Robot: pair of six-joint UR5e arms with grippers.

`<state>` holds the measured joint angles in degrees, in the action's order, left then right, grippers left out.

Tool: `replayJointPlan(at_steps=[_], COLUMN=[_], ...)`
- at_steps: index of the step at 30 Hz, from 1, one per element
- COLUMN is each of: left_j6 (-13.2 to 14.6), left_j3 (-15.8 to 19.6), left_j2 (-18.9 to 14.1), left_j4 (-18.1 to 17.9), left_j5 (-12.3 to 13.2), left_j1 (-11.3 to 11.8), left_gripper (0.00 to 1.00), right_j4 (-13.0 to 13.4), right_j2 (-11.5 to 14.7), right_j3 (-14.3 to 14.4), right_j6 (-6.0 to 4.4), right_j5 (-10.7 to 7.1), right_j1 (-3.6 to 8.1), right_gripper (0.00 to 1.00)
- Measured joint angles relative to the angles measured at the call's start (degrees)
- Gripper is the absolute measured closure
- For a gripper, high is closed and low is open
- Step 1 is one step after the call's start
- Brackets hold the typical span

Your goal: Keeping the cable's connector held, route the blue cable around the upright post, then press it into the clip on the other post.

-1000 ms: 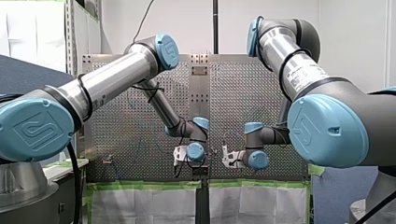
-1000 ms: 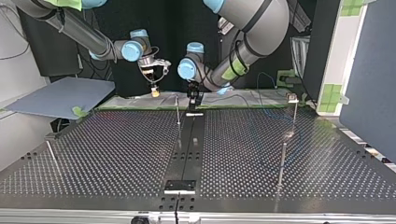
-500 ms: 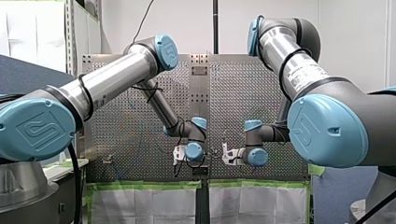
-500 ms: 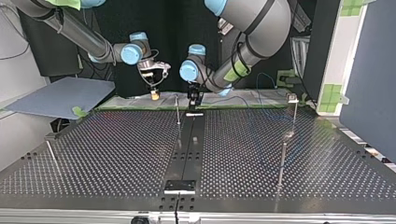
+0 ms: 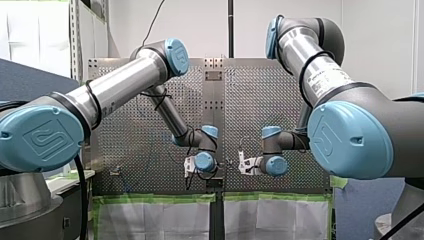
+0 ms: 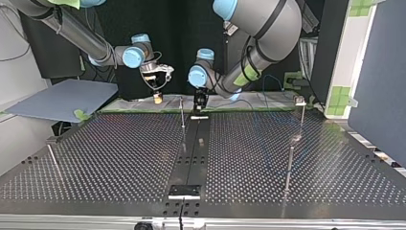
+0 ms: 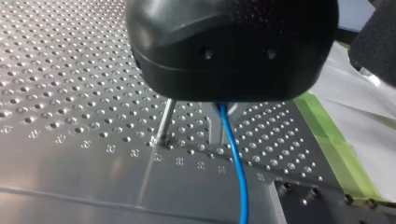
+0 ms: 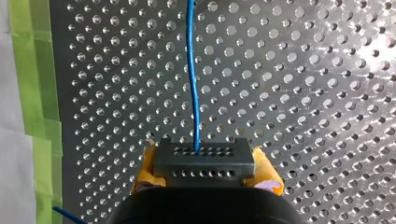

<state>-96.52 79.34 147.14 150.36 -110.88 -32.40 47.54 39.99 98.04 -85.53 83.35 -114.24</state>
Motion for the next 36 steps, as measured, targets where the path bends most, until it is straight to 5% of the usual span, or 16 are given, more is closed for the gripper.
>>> replayJointPlan(at_steps=[11,36], left_j6=[-1.77,-0.02], left_j3=[0.00,0.00], left_j2=[0.00,0.02], left_j4=[0.13,0.87], left_j5=[2.43,8.40], left_j1=[1.85,3.28], left_gripper=[1.00,1.00], right_j4=[-0.57,-0.84], right_j2=[1.81,1.83], right_j3=[-0.24,-0.43], right_j6=[-0.75,-1.71], right_j5=[-1.31,-2.51], right_j1=[0.59,1.41], right_gripper=[1.00,1.00])
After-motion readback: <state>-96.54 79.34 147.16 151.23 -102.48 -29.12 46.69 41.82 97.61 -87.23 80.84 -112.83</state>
